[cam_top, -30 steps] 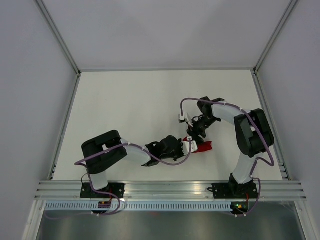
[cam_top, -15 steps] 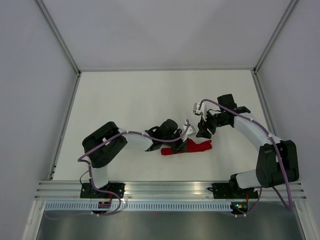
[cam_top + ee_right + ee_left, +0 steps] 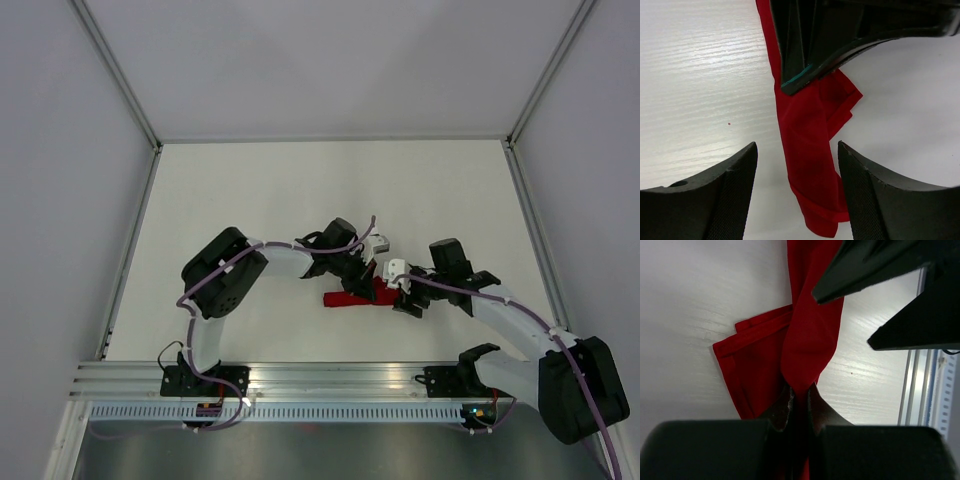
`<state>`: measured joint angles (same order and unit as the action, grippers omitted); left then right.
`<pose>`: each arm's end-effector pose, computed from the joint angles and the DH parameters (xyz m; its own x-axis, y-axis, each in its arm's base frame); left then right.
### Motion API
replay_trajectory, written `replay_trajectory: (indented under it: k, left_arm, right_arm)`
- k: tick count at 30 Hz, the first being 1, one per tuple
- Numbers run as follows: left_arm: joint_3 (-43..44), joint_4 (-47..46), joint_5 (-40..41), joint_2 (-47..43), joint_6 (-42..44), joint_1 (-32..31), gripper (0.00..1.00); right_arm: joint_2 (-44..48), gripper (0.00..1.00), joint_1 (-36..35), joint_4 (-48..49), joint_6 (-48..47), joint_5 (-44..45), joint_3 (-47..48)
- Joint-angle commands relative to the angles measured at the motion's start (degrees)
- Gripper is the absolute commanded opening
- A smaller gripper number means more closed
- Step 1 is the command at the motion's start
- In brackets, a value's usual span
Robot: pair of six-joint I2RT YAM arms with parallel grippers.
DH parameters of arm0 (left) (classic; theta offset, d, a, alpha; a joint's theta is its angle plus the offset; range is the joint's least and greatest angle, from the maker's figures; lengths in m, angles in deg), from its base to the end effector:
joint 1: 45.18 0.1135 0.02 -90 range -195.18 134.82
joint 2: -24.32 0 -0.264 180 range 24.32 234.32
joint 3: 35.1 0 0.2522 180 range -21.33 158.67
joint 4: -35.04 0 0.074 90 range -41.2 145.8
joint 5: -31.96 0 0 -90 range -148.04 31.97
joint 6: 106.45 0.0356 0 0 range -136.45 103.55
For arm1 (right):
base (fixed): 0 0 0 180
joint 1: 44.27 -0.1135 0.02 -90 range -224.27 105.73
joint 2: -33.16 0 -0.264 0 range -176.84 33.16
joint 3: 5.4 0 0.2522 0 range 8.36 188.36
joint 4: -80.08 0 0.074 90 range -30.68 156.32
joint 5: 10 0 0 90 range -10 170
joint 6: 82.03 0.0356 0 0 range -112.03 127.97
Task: Fold the napkin, place the utensils inside, and roll it up
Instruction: Roll the napkin at the center of the board.
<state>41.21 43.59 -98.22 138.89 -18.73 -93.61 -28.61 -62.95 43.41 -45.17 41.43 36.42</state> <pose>0.2463 -0.3123 0.1236 -0.5178 0.5380 -0.6652 0.8447 0.1981 -0.4973 0.1712 0.0813 0.1750 -0.0142 -0.6651 -0.7466 -0.9781 0.1644 -0.1279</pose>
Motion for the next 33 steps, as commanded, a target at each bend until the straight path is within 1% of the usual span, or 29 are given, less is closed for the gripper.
replay_trajectory:
  k: [1,4,7,11,14,15,17,21,23,24,26,29,30,32,33]
  left_arm:
    - [-0.9,12.6,-1.7,5.6,-2.4,1.0,0.02]
    - [0.3,13.5,-3.6,7.1,-3.2,1.8,0.02]
    - [1.7,14.9,-5.6,8.5,-3.7,2.3,0.02]
    - [2.9,16.3,-6.8,9.8,-4.0,2.6,0.02]
    - [3.5,16.5,-8.1,9.9,-4.6,3.3,0.07]
    - [3.5,16.5,-8.4,9.6,-4.9,3.4,0.11]
    - [3.6,16.5,-8.9,9.4,-5.4,3.7,0.15]
    - [3.6,15.7,-8.2,7.8,-6.8,4.1,0.3]
    - [3.4,14.8,-7.9,6.3,-7.3,4.4,0.33]
    - [3.4,14.3,-7.5,5.8,-7.5,4.4,0.34]
    - [3.1,13.4,-6.8,3.8,-7.6,4.5,0.35]
    - [2.3,11.4,-4.2,0.6,-7.6,4.5,0.35]
    - [1.3,10.7,-2.0,-0.3,-7.7,4.7,0.35]
    - [-0.5,6.7,0.4,-3.9,-8.2,4.8,0.36]
    - [-2.9,5.6,3.2,-5.1,-8.7,5.0,0.36]
  right_arm:
    - [0.2,0.71,-3.0,9.6,-0.8,4.5,-2.6]
    - [0.6,0.72,-7.5,12.3,-0.8,8.2,-4.8]
    - [0.1,0.72,-10.1,15.7,-1.0,12.4,-6.9]
    - [-1.0,0.71,-11.5,16.0,-1.8,13.5,-7.6]
    - [-2.8,0.69,-12.2,15.3,-2.3,14.0,-7.3]
    - [-3.4,0.65,-12.2,15.2,-2.7,14.0,-7.1]
    - [-5.2,0.61,-12.2,14.0,-3.1,13.9,-6.5]
    - [-6.9,0.34,-12.2,11.0,-4.0,13.0,-5.3]
    - [-7.7,0.27,-12.2,8.2,-4.5,11.8,-4.2]
    - [-7.8,0.25,-12.2,6.7,-4.5,11.5,-3.4]
    - [-8.9,0.23,-12.2,4.7,-4.6,10.7,-2.1]
    - [-11.0,0.17,-12.1,0.3,-5.0,9.7,1.2]
    - [-11.5,0.14,-12.0,-1.8,-5.1,9.2,2.6]
    - [-13.0,0.13,-11.2,-3.9,-6.0,8.2,4.0]
    - [-13.5,0.13,-10.9,-6.0,-6.3,7.2,5.4]
